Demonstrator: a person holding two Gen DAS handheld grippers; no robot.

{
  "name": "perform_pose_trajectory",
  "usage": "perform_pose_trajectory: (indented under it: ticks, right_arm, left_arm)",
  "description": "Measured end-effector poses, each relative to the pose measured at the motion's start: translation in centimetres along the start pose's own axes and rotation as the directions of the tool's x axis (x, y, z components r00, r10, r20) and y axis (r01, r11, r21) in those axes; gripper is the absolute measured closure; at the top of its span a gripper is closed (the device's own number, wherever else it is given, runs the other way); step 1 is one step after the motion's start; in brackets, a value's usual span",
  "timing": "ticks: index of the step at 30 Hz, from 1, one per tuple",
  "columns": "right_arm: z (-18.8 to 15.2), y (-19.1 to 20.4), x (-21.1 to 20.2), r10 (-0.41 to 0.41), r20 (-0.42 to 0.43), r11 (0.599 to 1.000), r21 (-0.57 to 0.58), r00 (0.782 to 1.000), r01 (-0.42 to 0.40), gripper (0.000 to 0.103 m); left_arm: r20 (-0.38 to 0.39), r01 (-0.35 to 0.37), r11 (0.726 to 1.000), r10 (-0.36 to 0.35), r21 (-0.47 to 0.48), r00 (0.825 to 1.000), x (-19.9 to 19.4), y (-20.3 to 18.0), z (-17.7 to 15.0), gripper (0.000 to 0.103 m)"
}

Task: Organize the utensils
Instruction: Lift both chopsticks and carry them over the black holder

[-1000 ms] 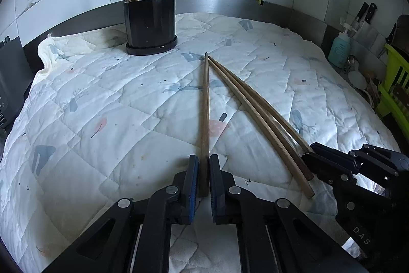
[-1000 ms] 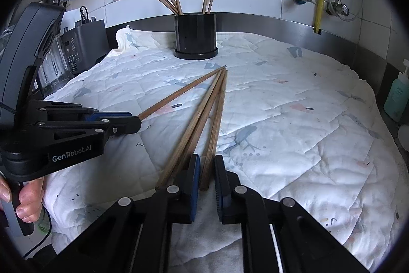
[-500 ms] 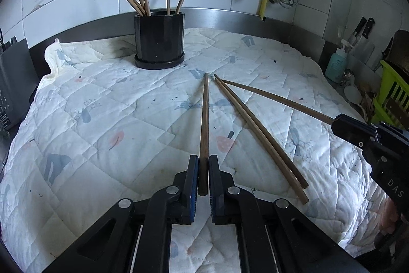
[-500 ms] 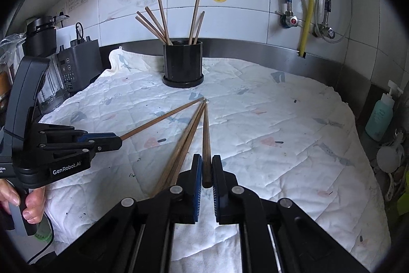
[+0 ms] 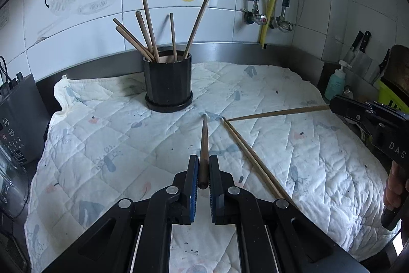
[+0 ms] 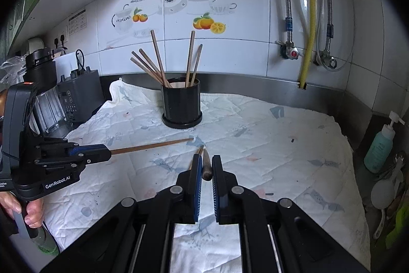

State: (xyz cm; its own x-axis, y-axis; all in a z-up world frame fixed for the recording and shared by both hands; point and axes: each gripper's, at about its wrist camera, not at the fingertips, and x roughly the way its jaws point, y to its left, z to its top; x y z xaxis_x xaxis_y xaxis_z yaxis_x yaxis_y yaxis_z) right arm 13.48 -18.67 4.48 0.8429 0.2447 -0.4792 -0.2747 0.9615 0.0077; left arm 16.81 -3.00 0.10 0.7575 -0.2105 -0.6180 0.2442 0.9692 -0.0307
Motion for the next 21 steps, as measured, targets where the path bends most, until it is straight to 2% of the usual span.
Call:
perform_pose_trajectory:
  ticks: [6,15,21]
  right_arm:
    - [3.1,-0.3,0.7,0.018,0.013,0.999,-0.030,1.000,-0.018,0.093]
    - [6.3,-0.8,2.5,0.042,0.009,0.998,-0.040,0.999,-0.042,0.093]
    - [8.5,-1.0,3.0,0.060,0.008,0.997,-0.048,0.998,-0.059,0.093]
  left_arm:
    - [0.020,0.030,0.999,-0.030,-0.010,0.999,-0.5,1.5,3.0,0.096]
    - [0.081,0.023,0.999,-0.021,-0.031,0.996,-0.2,2.6,5.6,0.096]
    - [0.116,0.001,1.000,-0.001,-0.001,0.993,-0.8,2.7,8.6,0.096]
